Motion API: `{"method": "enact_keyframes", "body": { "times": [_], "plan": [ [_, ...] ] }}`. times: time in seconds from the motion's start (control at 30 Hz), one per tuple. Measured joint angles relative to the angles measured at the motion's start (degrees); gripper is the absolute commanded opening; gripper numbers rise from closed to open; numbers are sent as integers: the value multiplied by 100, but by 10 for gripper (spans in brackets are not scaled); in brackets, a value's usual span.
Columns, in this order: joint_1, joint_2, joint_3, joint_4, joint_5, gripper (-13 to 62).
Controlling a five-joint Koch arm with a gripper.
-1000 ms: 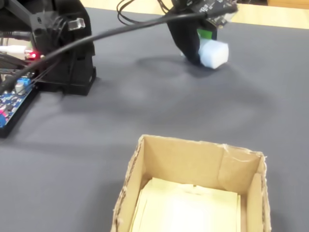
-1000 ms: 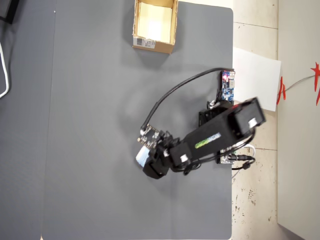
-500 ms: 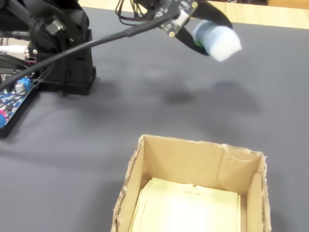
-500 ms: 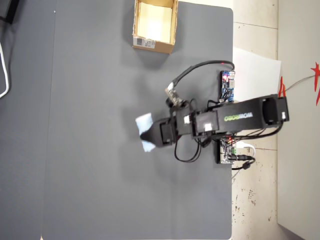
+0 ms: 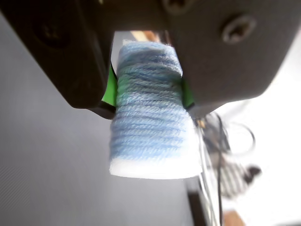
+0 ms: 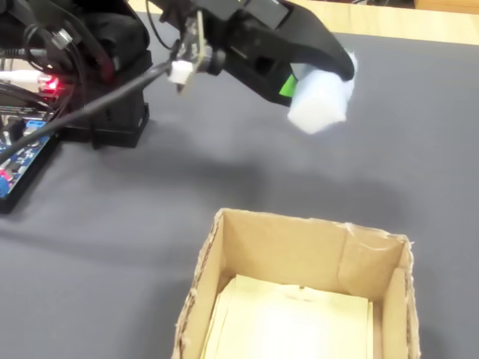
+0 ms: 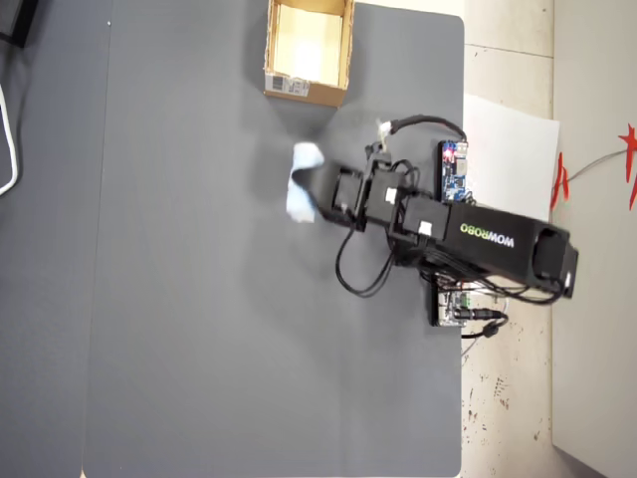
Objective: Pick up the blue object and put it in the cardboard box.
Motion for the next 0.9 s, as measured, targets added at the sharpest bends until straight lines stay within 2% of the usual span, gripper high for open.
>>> {"method": "enact_keyframes", "body": {
  "times": [0.33,0.5,0.63,0.67,0.7,0.77,0.9],
  "plan": [
    [1644,26,-9,0,-1213,90],
    [2145,-123,-967,308,-1477,91],
    [2391,-809,-1802,325,-1485,91],
    [2558,-1424,-2382,316,-1485,91],
    [2566,-1424,-2373,316,-1485,91],
    [2856,-2162,-3059,396,-1485,91],
    [3076,-2663,-3322,413,-1441,91]
  ]
}}
